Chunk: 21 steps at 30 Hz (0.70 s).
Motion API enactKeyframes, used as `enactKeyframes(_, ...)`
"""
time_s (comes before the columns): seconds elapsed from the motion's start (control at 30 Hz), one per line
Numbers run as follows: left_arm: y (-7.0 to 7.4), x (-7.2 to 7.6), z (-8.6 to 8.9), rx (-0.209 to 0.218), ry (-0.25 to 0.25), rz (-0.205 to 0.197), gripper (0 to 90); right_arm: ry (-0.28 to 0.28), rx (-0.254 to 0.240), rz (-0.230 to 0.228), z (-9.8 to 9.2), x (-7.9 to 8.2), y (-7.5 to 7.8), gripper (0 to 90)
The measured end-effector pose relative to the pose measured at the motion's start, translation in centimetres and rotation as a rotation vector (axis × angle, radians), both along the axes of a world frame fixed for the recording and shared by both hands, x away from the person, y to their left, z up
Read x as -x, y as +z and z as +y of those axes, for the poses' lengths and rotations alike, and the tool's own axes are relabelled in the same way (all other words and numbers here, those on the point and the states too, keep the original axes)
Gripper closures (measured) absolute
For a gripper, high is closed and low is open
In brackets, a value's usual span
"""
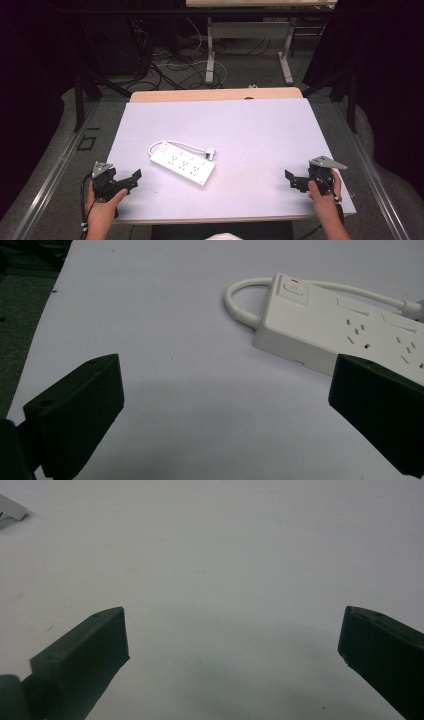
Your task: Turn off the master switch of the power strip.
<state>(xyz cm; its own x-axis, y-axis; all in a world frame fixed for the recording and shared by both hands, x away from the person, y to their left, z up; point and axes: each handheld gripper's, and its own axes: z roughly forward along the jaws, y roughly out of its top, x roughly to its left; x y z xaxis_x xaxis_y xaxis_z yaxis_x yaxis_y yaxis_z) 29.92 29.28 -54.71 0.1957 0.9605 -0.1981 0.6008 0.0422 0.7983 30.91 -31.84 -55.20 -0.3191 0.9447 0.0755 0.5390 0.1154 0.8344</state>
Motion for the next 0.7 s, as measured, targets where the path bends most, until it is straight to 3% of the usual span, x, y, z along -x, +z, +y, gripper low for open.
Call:
enactKeyframes(0.27, -0.8, 0.0, -0.5, -0.026, -0.011, 0.005, 1.5, -0.008, 0.003, -0.024, 0.1, -0.2, -0.2, 0.0)
enactKeyframes(0.3, -0.9, -0.1, -0.6, -0.03, -0.014, 0.005, 1.5, 0.005, 0.007, -0.001, 0.0, -0.1, -0.1, 0.0)
enactKeyframes(0.5, -1.1, -0.2, -0.9, -0.054, -0.029, 0.018, 1.6, -0.002, 0.005, -0.007, 0.0, -0.1, -0.1, 0.0)
enactKeyframes(0.7, -1.3, -0.3, -0.9, -0.051, -0.028, 0.023, 1.7, 0.005, 0.003, 0.003, 0.1, -0.2, -0.2, 0.0)
